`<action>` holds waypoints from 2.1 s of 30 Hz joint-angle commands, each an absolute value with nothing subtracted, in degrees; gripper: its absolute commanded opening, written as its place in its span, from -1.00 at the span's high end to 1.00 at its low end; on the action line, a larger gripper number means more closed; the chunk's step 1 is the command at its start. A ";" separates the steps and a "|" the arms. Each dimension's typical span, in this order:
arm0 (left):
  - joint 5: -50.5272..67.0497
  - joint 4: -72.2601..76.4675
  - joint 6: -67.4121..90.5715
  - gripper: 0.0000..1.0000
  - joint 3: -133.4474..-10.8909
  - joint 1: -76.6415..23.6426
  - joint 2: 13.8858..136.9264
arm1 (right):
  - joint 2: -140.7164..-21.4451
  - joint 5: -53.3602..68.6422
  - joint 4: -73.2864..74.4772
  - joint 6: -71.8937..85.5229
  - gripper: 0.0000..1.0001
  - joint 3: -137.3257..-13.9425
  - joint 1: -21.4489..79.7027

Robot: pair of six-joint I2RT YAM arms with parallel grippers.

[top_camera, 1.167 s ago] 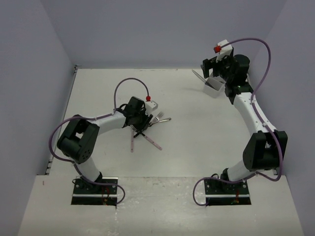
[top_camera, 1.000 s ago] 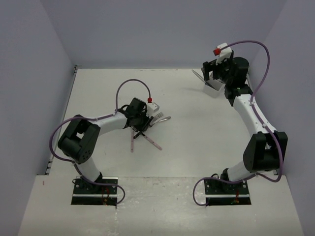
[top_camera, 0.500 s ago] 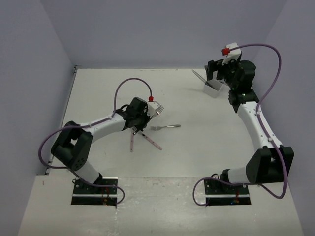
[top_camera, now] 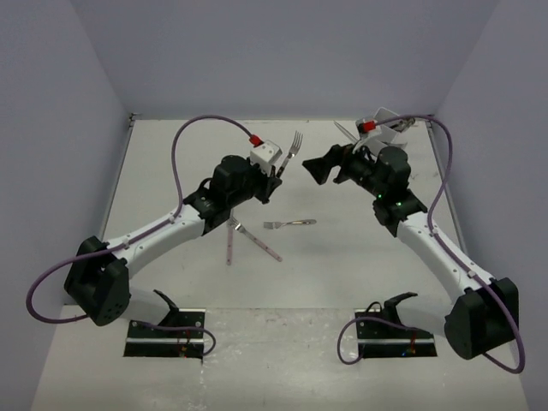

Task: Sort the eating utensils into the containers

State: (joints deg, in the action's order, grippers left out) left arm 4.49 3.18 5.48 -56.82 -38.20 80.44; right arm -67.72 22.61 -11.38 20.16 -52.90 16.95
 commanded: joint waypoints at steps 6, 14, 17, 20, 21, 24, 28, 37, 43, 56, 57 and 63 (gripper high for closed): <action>4.75 17.05 9.49 1.00 -60.73 -45.00 77.96 | -70.05 12.23 -26.80 37.96 -0.91 -48.60 27.32; -2.72 17.57 10.19 1.00 -60.55 -46.58 75.94 | -71.37 8.62 -26.28 37.89 0.34 -49.83 32.42; -1.15 18.63 10.54 0.98 -60.47 -46.76 75.94 | -71.10 7.39 -25.75 36.22 0.77 -50.27 33.05; -0.26 18.20 10.37 -0.99 -60.38 -46.85 75.59 | -70.93 3.46 -23.04 31.65 1.00 -52.02 33.13; -0.26 17.67 10.37 -1.00 -60.47 -46.85 75.50 | -71.01 2.47 -21.64 27.81 1.00 -53.86 32.96; -4.90 14.34 10.63 -1.00 -60.21 -46.84 74.53 | -71.72 -4.12 -18.46 14.05 1.00 -57.55 30.78; -19.55 6.36 13.18 -1.00 -57.41 -46.06 73.48 | -75.84 -0.81 -16.19 1.26 1.00 -63.09 19.36; -17.67 -2.90 25.48 -1.00 -48.35 -34.98 72.33 | -94.03 8.70 -15.12 -10.89 1.00 -80.23 -1.56; -16.18 -1.85 25.41 -1.00 -49.04 -33.58 74.09 | -104.39 10.02 -18.35 -11.59 1.00 -85.96 -4.57; -15.12 -4.48 24.87 -1.00 -52.21 -32.70 78.93 | -114.34 12.48 -23.12 -12.38 0.89 -88.68 -4.83; -15.20 -4.48 24.96 -1.00 -51.68 -32.61 78.58 | -114.78 12.92 -21.38 -14.13 0.87 -88.86 -4.75; -15.29 -5.19 24.87 -1.00 -51.42 -32.26 77.78 | -116.80 17.92 -16.36 -16.78 0.74 -88.33 -4.75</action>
State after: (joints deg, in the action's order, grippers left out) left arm -14.59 -5.13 24.49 -49.63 -32.82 79.22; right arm -116.53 13.91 -17.72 -13.19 -86.50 -4.89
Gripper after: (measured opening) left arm 0.999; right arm 0.132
